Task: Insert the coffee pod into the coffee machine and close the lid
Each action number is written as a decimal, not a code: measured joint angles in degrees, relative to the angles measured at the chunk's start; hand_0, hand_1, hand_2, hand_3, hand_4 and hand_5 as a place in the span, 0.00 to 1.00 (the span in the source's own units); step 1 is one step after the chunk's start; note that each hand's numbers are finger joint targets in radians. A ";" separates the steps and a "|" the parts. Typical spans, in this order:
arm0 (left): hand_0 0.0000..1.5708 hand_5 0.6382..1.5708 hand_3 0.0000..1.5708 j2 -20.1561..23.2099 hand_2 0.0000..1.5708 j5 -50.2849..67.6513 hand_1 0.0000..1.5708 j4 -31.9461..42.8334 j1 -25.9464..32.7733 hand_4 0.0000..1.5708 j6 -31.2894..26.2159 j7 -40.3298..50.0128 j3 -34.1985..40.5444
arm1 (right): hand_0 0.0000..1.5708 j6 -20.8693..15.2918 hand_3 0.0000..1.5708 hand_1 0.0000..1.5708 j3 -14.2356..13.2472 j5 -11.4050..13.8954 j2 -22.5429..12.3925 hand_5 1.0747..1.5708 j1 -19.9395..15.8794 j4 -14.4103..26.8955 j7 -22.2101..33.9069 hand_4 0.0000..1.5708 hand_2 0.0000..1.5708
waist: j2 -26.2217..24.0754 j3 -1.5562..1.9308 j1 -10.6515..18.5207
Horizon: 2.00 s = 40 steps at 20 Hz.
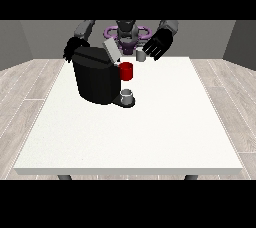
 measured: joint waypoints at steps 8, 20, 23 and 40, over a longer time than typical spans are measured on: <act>0.80 1.00 0.79 1.25 0.83 -0.81 0.80 0.85 -5.22 0.31 -0.39 1.35 0.49 | 0.00 -0.49 0.00 0.00 -0.07 0.25 -0.72 1.00 -1.45 -1.02 -0.96 0.34 0.00 | 3.05 0.01 -2.08; 0.78 1.00 0.77 -0.21 0.82 -1.82 0.78 2.77 -6.27 0.33 -0.73 1.72 0.06 | 0.00 -0.71 0.00 0.00 -0.11 -0.46 -0.67 1.00 -0.85 -2.58 0.93 0.33 0.00 | 3.04 0.01 -2.71; 0.77 1.00 0.76 -1.20 0.80 -2.24 0.77 2.66 -6.42 0.32 -0.36 2.14 -0.33 | 0.00 -0.05 0.00 0.00 -0.77 -1.16 -0.99 1.00 -0.61 -2.22 0.00 0.33 0.00 | 3.17 0.01 -2.50; 0.80 1.00 0.75 -2.00 0.82 -3.58 0.80 3.88 -7.33 0.31 0.46 1.37 -0.34 | 0.00 -0.95 0.00 0.00 -1.31 -1.36 -0.97 1.00 -0.62 -3.10 -0.55 0.28 0.00 | 4.78 0.07 -2.25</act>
